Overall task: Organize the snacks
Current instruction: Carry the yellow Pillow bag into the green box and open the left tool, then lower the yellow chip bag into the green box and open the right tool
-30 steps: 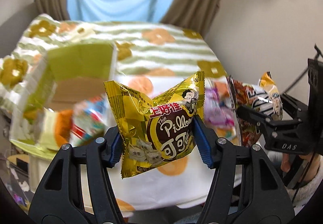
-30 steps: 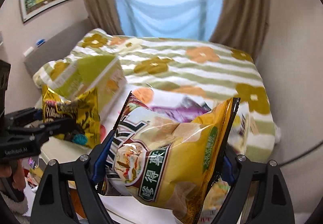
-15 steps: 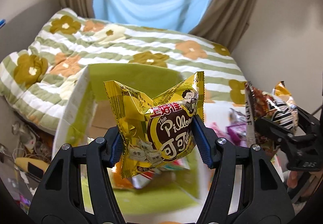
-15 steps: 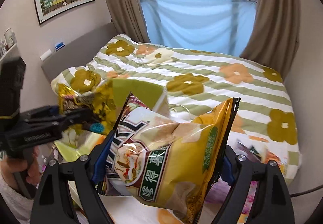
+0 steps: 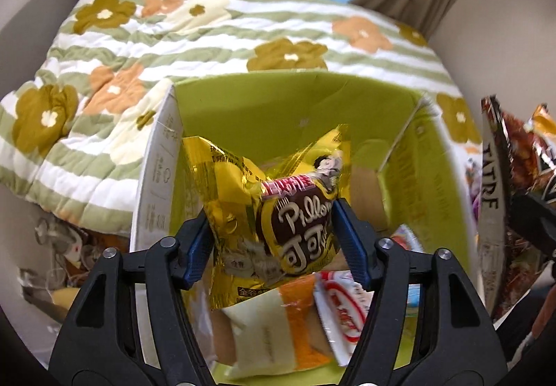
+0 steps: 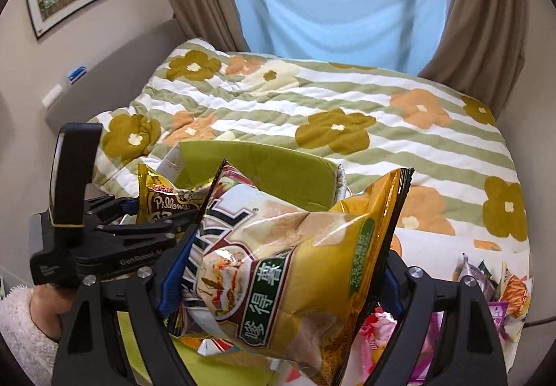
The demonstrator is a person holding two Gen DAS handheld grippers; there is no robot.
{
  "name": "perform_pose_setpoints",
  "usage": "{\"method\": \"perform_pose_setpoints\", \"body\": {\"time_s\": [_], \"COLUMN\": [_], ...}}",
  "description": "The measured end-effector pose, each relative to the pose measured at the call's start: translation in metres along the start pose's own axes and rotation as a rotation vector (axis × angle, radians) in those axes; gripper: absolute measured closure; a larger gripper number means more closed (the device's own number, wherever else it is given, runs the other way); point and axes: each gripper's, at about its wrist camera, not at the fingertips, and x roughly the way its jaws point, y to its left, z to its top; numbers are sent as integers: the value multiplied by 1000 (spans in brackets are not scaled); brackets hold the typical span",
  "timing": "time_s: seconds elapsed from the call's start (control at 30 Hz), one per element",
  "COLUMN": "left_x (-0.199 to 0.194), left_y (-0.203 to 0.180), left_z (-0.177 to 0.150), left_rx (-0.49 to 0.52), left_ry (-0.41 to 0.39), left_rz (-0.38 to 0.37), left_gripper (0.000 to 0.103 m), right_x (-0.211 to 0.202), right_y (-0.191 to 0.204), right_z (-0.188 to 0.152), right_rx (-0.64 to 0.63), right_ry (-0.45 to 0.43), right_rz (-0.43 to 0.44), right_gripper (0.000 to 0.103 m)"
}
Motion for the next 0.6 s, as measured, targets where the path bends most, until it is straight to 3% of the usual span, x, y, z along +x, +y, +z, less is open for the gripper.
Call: {"method": "perform_pose_setpoints", "body": {"time_s": [0.03,0.1,0.27,0.47,0.6], "left_x": [3,3,-6,-21,-29], "left_y": [0,-1,0,-2,2], "left_z": [1,0,-7,-20,-26], "left_rx": [14,43,56,68,38], "left_ry": [8,-9,-22,-23,-21], "left_rz": [14,44,39,101,81], "left_gripper": [17,5,5,5,5], "right_x": [3,9,21,33,44], "right_y": [1,2,1,0,-2], "right_z": [1,2,8,15,24], "right_rx": [7,22,40,45,32], "right_ry": [5,16,42,54,75], "right_rz": [-7,-22,-42,-28,0], "right_gripper": [19,19,19,19,19]}}
